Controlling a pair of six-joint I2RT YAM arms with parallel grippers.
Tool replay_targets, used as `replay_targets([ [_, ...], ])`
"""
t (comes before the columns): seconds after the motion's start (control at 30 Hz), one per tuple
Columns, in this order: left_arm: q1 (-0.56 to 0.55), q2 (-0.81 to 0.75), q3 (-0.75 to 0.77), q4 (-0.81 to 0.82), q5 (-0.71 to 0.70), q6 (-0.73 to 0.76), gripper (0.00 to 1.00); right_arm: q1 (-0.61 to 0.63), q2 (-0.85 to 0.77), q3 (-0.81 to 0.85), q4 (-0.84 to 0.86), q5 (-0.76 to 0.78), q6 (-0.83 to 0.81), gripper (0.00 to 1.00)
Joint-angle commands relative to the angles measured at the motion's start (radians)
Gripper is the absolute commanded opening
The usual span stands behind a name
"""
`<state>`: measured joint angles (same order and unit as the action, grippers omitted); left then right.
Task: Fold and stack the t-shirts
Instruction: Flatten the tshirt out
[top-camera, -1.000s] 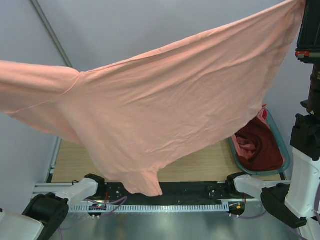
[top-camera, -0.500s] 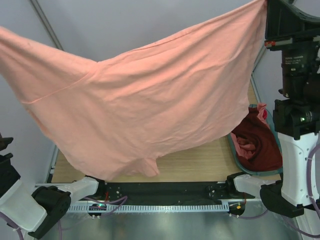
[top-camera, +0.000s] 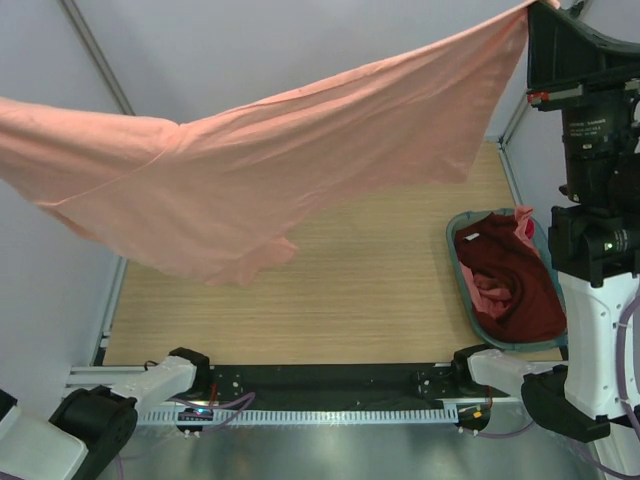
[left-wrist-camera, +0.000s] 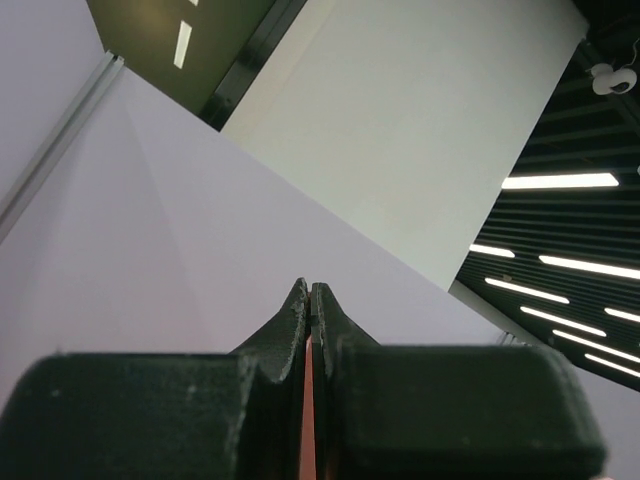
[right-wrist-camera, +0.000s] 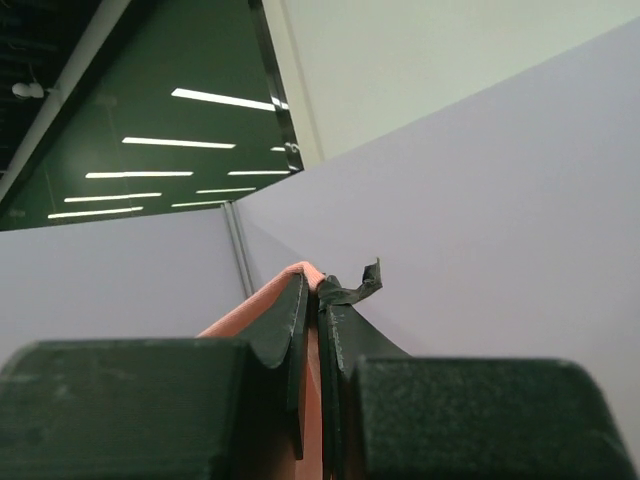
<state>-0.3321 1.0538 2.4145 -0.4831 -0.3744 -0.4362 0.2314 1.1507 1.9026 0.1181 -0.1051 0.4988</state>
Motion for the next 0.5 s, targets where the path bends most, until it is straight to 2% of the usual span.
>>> replay_targets([
  [0.0,-0.002,-0.028,0.006,0.031,0.031,-0.018,0.01,-0.006,-0.043,0.052,0.098,-0.030,0.038,0.01],
  [0.13,-0.001,-0.044,-0.015,0.020,0.032,-0.016,0.01,-0.006,-0.060,0.046,0.110,-0.031,0.050,0.01],
  [0.3,-0.002,-0.014,-0.058,0.029,0.028,0.045,0.01,-0.006,-0.037,-0.037,0.141,0.002,0.078,0.01],
  [0.47,-0.001,0.041,-0.167,0.046,-0.047,0.134,0.01,-0.004,0.018,-0.146,0.166,0.033,0.101,0.01],
])
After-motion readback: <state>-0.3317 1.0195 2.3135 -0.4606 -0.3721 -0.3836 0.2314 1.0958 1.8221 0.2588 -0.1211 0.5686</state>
